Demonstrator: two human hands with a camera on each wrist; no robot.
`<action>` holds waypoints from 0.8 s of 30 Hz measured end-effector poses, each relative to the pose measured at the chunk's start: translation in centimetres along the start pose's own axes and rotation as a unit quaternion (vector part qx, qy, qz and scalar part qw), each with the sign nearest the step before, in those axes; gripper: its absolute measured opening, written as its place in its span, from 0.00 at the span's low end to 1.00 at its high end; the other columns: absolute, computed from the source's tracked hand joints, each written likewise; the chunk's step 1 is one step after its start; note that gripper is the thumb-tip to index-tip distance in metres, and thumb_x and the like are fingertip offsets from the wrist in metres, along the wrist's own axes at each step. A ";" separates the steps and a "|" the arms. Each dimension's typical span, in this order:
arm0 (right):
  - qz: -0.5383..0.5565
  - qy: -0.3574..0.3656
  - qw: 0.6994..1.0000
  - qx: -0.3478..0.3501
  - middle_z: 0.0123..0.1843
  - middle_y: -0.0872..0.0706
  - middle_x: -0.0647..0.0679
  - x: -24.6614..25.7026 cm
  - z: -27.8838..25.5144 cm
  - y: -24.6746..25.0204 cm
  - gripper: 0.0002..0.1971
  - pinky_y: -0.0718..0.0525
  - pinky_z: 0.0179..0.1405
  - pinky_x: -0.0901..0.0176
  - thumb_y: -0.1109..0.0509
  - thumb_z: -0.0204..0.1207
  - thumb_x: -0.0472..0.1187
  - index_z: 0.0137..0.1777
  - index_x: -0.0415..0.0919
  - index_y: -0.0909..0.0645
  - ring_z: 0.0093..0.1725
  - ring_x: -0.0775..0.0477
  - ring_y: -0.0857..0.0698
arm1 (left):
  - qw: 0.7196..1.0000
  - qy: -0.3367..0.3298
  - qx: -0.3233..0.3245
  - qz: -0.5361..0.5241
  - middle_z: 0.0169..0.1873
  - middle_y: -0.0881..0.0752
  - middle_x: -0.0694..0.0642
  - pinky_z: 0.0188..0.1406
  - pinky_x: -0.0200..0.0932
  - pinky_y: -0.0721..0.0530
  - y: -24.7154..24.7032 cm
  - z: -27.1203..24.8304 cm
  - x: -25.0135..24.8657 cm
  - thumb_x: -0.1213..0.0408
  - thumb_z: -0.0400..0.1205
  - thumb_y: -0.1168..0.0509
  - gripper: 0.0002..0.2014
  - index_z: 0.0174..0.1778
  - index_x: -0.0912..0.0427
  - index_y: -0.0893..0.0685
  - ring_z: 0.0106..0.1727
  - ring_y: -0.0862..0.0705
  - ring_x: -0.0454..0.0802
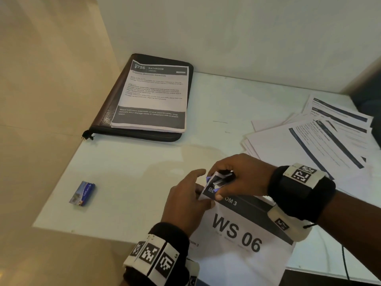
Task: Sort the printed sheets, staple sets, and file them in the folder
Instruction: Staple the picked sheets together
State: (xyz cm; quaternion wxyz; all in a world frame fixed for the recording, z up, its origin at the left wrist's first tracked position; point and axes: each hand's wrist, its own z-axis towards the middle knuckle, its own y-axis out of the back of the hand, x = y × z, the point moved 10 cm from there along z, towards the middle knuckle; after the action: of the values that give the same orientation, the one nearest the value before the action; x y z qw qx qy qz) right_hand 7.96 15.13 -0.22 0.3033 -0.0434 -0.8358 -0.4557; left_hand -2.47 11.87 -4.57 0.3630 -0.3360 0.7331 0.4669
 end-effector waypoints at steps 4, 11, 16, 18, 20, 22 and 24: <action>-0.022 -0.011 0.998 0.050 0.51 0.12 0.52 -0.7 0.2 -0.4 0.17 0.18 0.53 0.61 0.21 0.70 0.50 0.56 0.45 0.17 0.51 0.53 0.15 | 1.000 0.021 0.002 0.003 0.46 0.12 0.45 0.50 0.40 0.15 0.1 -0.1 0.6 0.62 0.75 0.26 0.24 0.64 0.44 0.25 0.47 0.13 0.43; 0.024 -0.040 0.999 0.001 0.47 0.11 0.59 -3.3 0.0 2.3 0.18 0.17 0.55 0.61 0.18 0.66 0.50 0.55 0.50 0.13 0.49 0.60 0.13 | 0.996 0.027 -0.061 -0.054 0.39 0.11 0.44 0.39 0.33 0.19 2.6 0.0 1.4 0.60 0.82 0.33 0.03 0.46 0.51 0.14 0.38 0.13 0.38; -0.043 -0.107 0.990 -0.085 0.51 0.13 0.55 -5.8 1.8 3.1 0.19 0.20 0.55 0.55 0.23 0.69 0.58 0.56 0.49 0.16 0.51 0.51 0.17 | 0.995 0.029 -0.098 -0.018 0.36 0.12 0.43 0.37 0.33 0.22 4.2 0.0 2.1 0.58 0.82 0.34 0.05 0.41 0.50 0.14 0.39 0.15 0.37; -0.094 -0.139 0.982 -0.085 0.52 0.14 0.52 -6.4 2.7 2.4 0.19 0.20 0.53 0.54 0.24 0.69 0.59 0.52 0.48 0.18 0.51 0.48 0.18 | 0.992 0.031 -0.121 0.012 0.35 0.14 0.42 0.39 0.36 0.21 5.1 -0.1 2.6 0.57 0.83 0.35 0.06 0.40 0.50 0.16 0.39 0.16 0.38; -0.128 -0.156 0.976 -0.082 0.49 0.17 0.53 -6.1 3.5 2.1 0.18 0.21 0.48 0.55 0.25 0.69 0.60 0.48 0.48 0.22 0.50 0.48 0.19 | 0.989 0.034 -0.142 0.019 0.35 0.15 0.43 0.37 0.35 0.23 6.0 -0.3 2.8 0.57 0.84 0.37 0.07 0.40 0.50 0.18 0.39 0.17 0.38; -0.147 -0.159 0.973 -0.077 0.45 0.21 0.56 -5.6 4.0 2.1 0.17 0.25 0.44 0.58 0.26 0.70 0.59 0.47 0.49 0.25 0.48 0.50 0.21 | 0.988 0.038 -0.152 0.008 0.36 0.16 0.43 0.34 0.33 0.28 6.7 -0.5 3.0 0.58 0.85 0.39 0.08 0.41 0.51 0.19 0.39 0.19 0.38; -0.174 -0.159 0.969 -0.072 0.46 0.23 0.55 -5.1 4.3 2.2 0.18 0.29 0.44 0.59 0.26 0.72 0.59 0.47 0.50 0.28 0.48 0.50 0.22 | 0.986 0.045 -0.159 -0.004 0.36 0.16 0.44 0.33 0.33 0.29 7.2 -0.6 3.0 0.59 0.85 0.40 0.08 0.42 0.53 0.20 0.38 0.19 0.38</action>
State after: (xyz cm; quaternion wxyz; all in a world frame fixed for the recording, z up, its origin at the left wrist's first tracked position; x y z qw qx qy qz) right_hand 10.81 20.86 -3.09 0.0786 0.0086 -0.8329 -0.5477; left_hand -10.10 13.32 -3.79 0.2732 -0.4128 0.6641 0.5603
